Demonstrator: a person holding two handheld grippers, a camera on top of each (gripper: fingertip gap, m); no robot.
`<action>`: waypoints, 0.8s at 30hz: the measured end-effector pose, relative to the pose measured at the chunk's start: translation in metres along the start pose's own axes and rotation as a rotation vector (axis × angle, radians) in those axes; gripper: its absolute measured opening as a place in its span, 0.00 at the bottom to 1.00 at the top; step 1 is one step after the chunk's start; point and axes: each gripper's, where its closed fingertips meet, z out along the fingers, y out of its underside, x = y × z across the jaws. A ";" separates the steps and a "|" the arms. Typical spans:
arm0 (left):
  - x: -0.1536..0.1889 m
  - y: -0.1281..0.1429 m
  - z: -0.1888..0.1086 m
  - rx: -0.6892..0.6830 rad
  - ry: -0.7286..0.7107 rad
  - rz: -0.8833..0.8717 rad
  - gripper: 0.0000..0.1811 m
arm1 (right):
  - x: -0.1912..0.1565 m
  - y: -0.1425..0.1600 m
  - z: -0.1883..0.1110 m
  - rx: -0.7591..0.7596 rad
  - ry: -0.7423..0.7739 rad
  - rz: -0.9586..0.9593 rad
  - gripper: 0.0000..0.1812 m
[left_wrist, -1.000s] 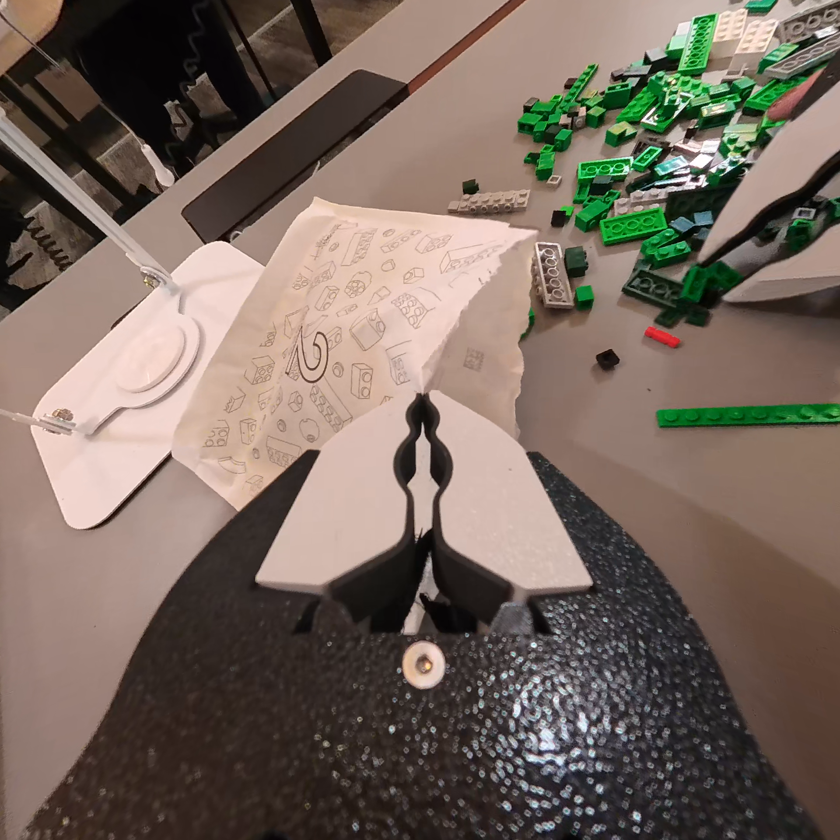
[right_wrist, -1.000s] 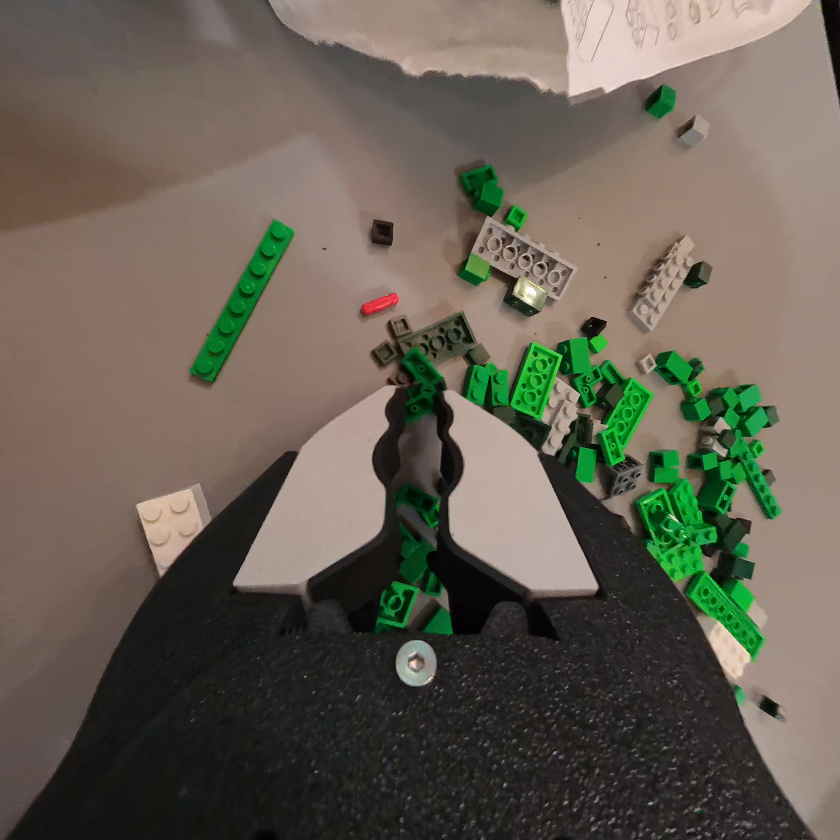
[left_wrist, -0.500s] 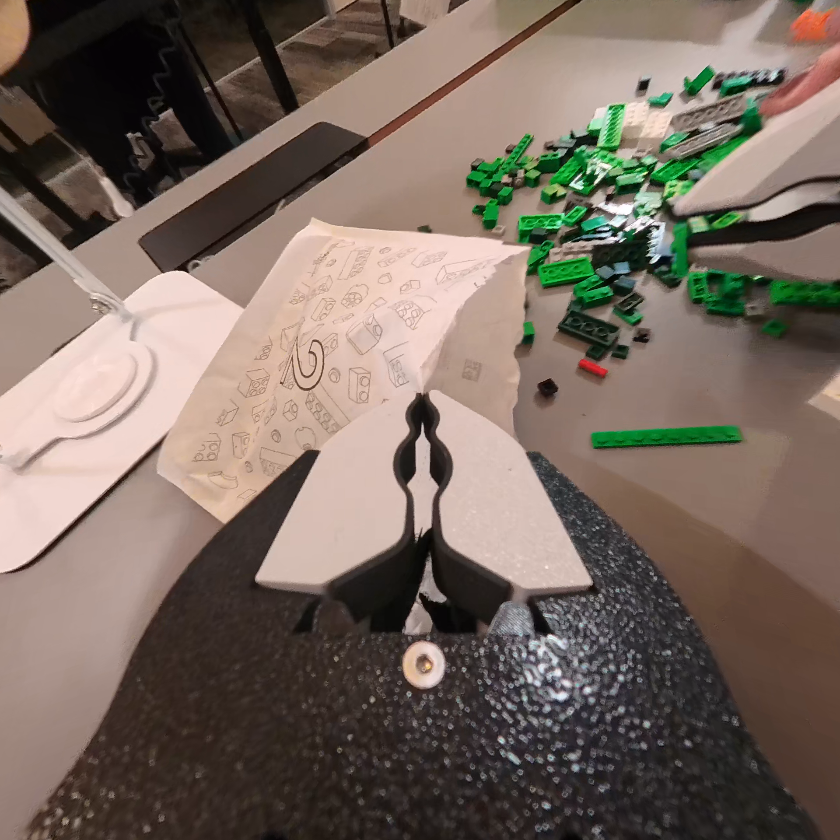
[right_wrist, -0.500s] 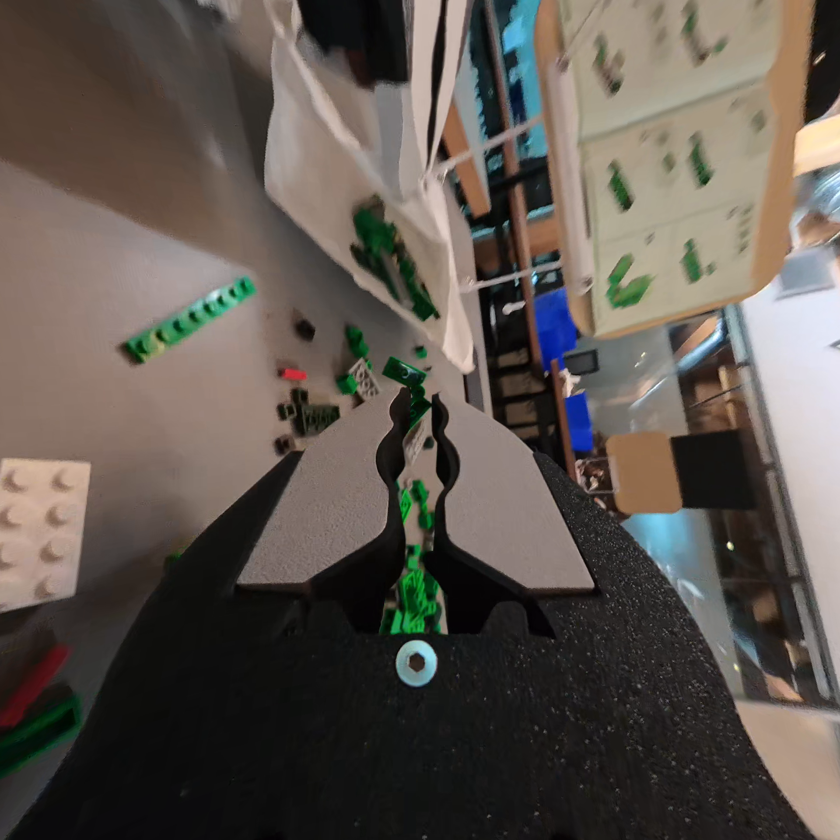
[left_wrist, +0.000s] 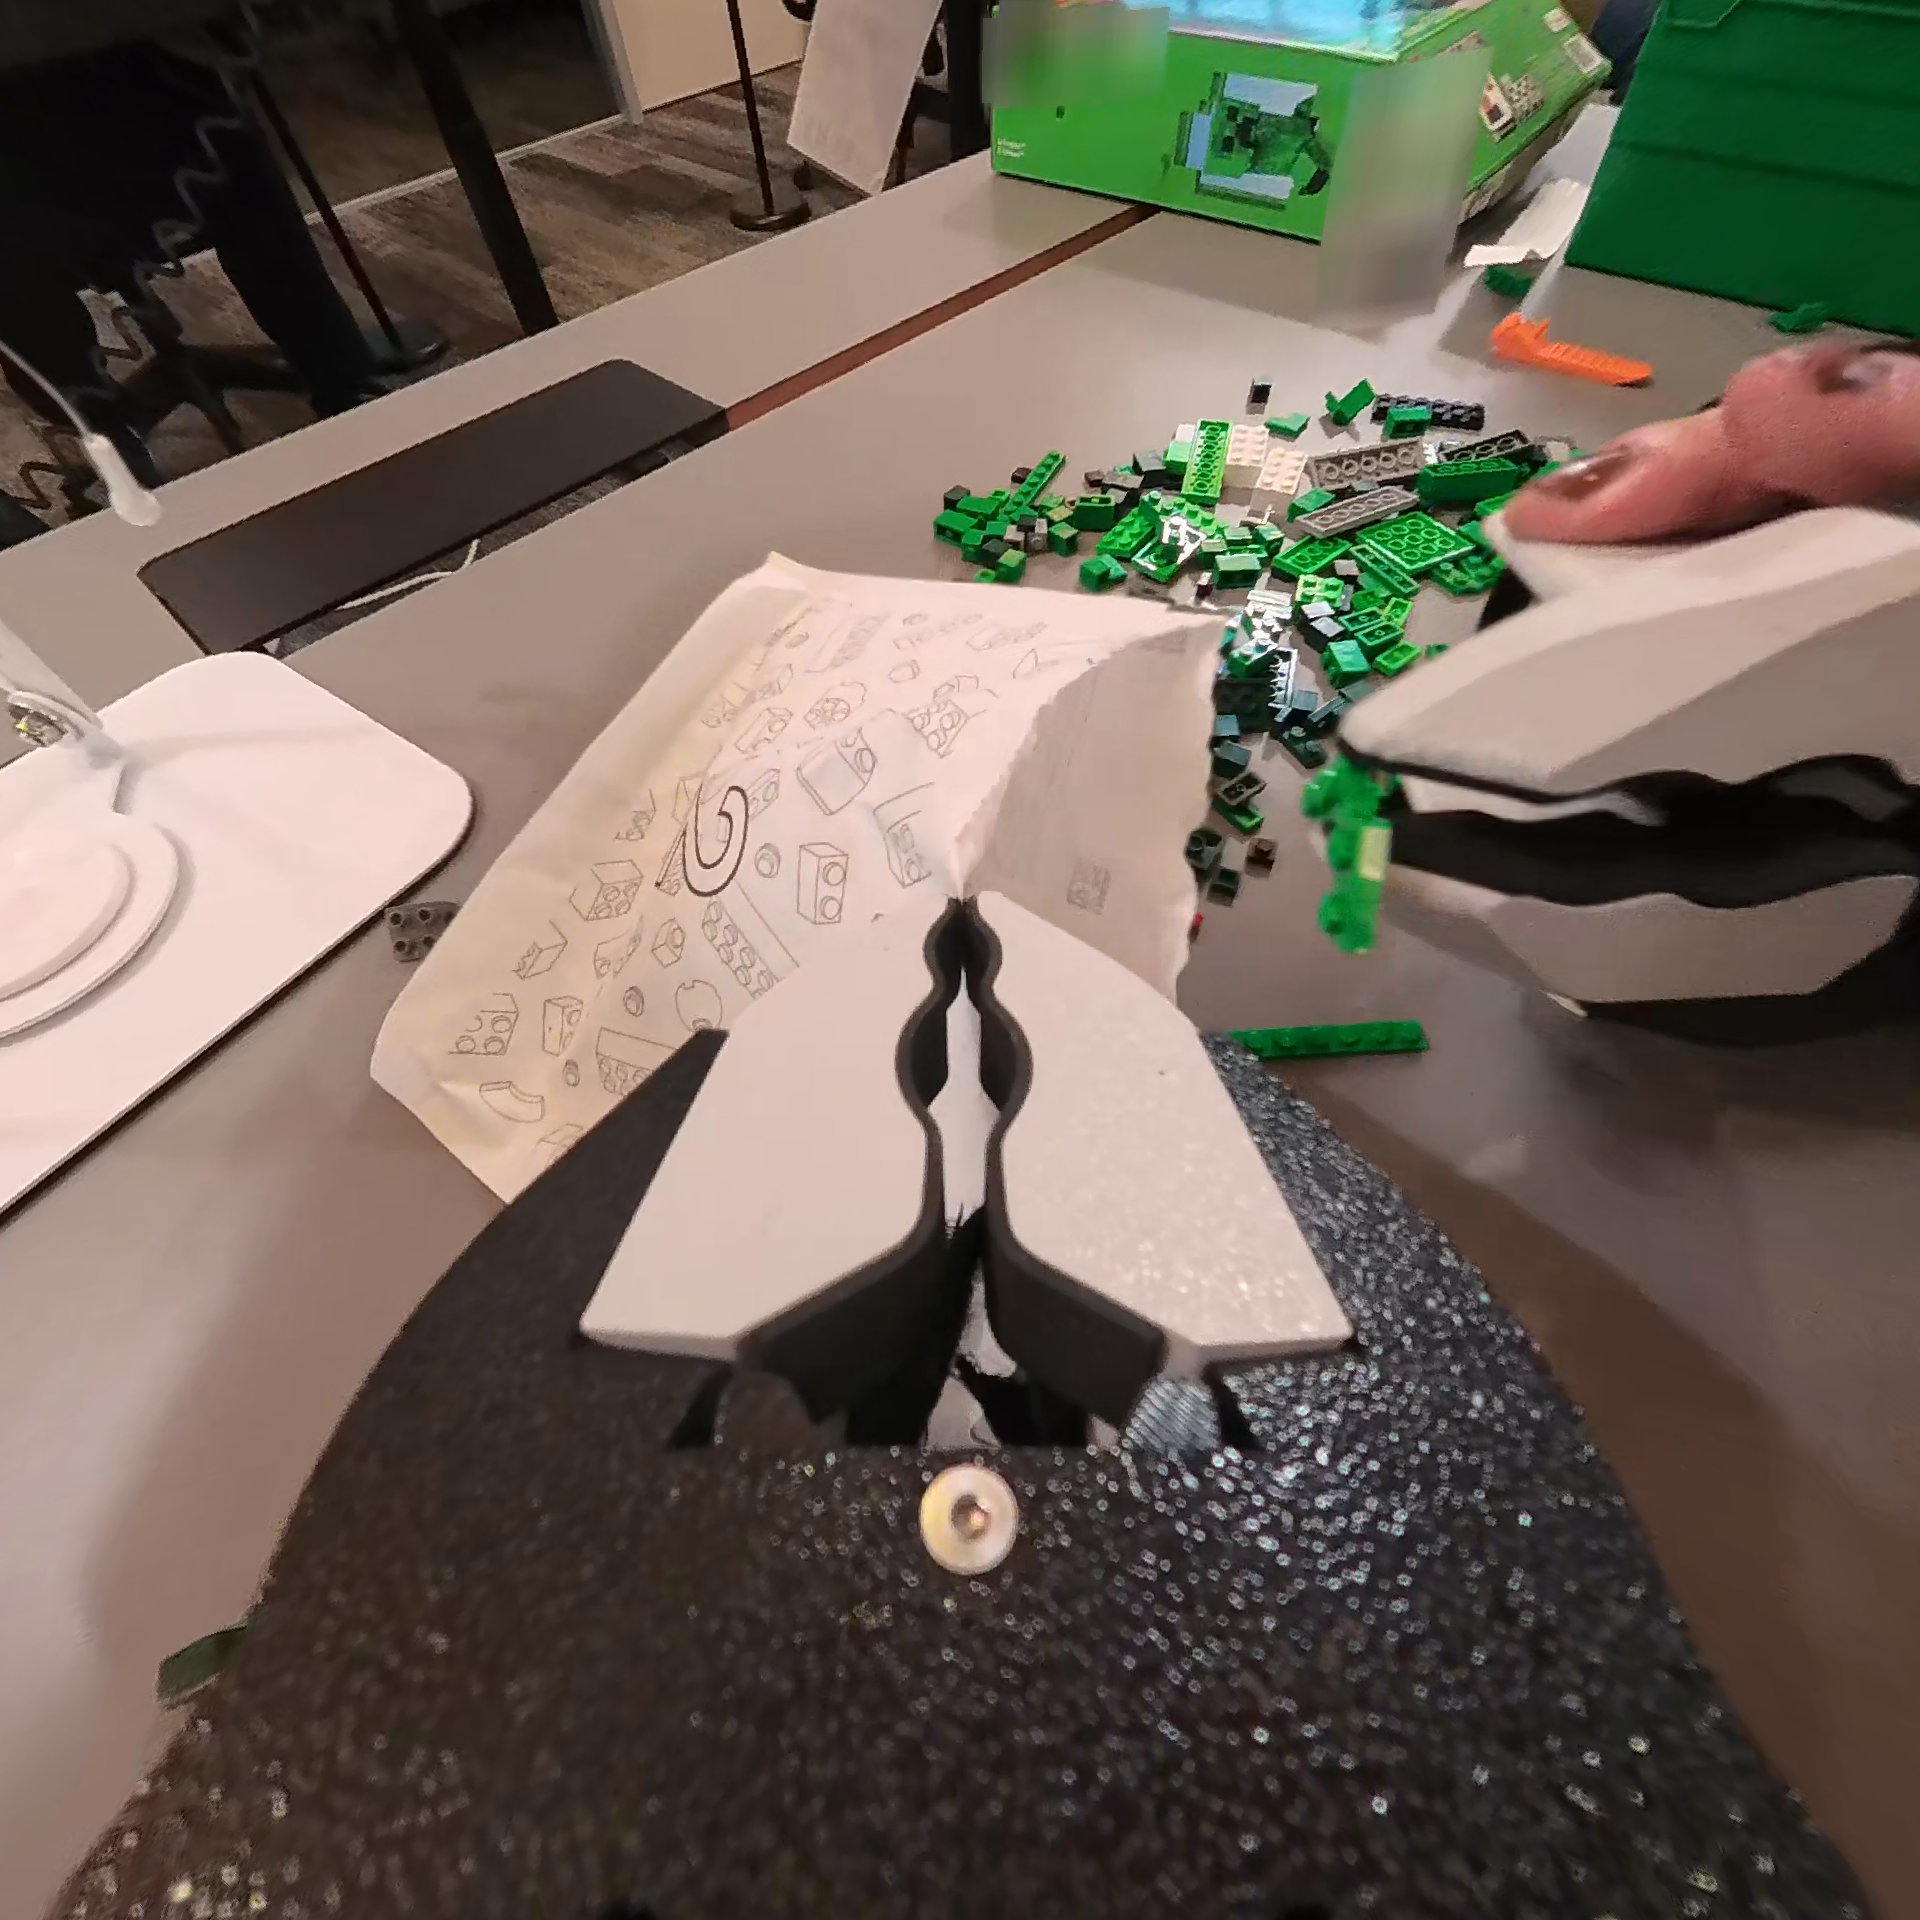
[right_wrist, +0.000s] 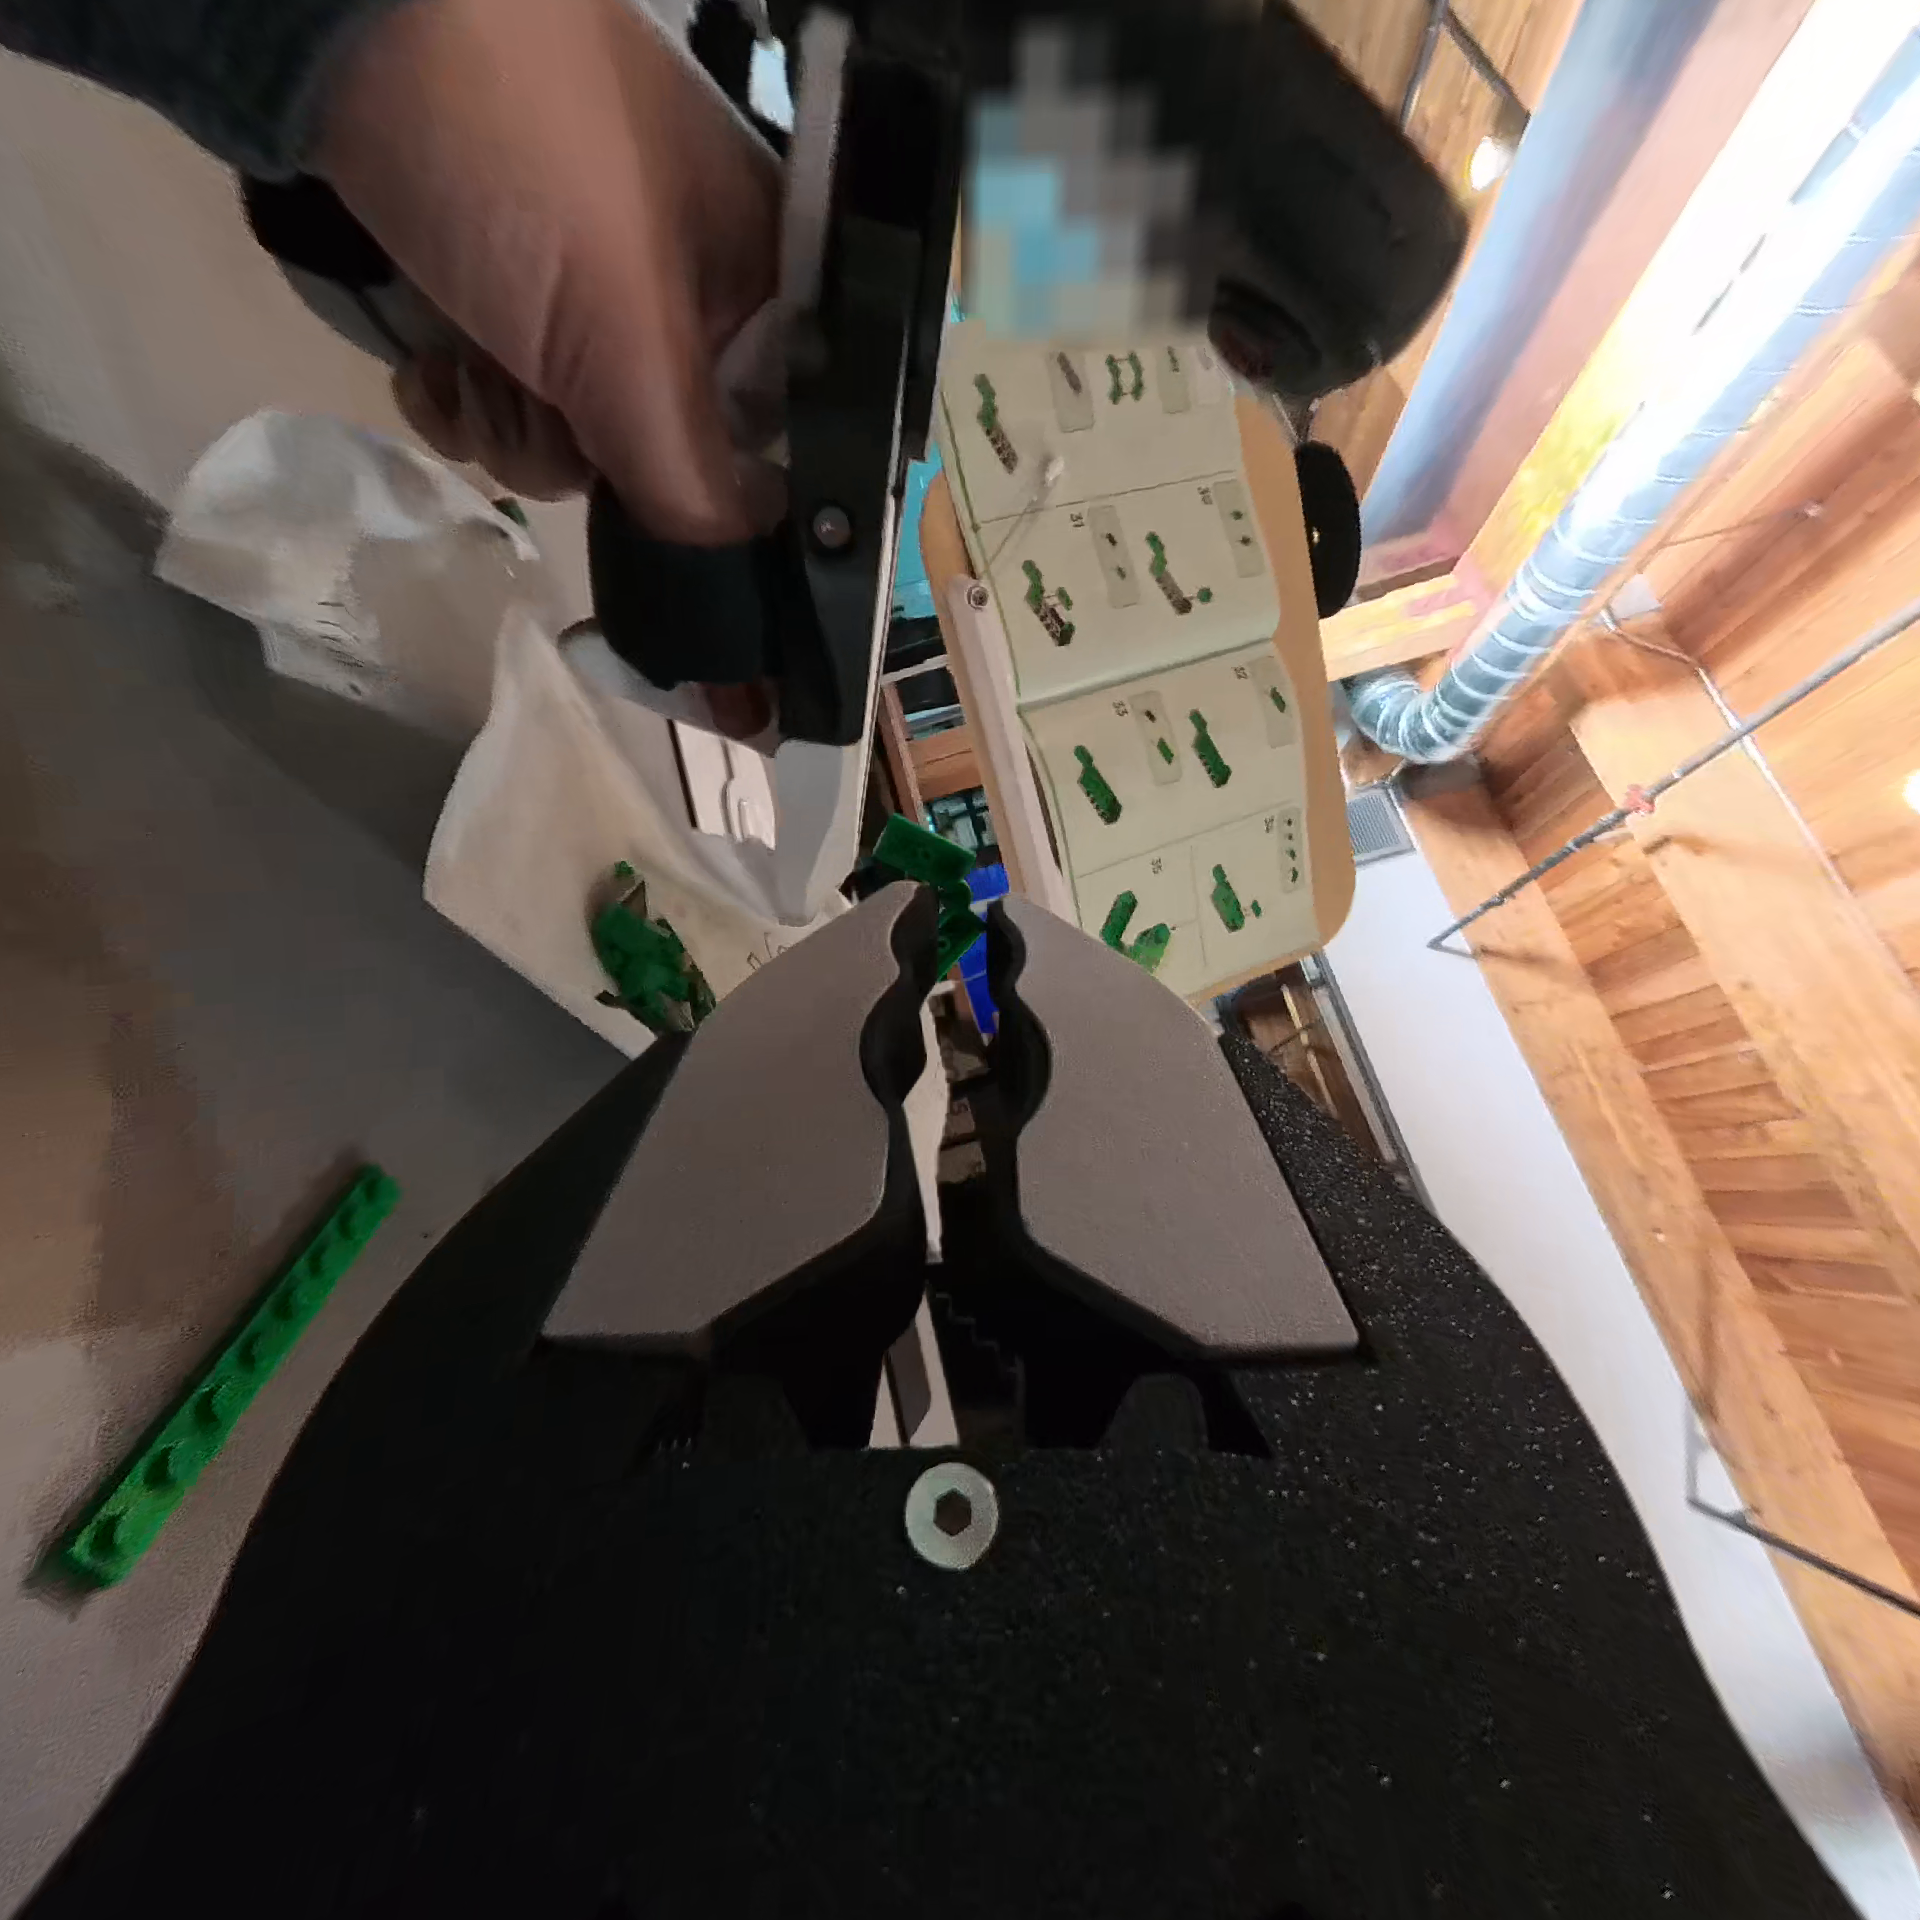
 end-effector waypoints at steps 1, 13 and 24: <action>0.002 0.000 0.000 0.000 0.004 0.005 0.00 | -0.001 0.004 0.003 -0.019 0.001 0.008 0.04; 0.003 -0.006 -0.003 0.039 0.014 0.008 0.00 | -0.022 0.028 0.017 -0.152 -0.077 -0.064 0.06; -0.007 0.001 0.002 0.020 -0.074 0.074 0.00 | -0.028 0.016 0.015 -0.121 -0.151 0.128 0.13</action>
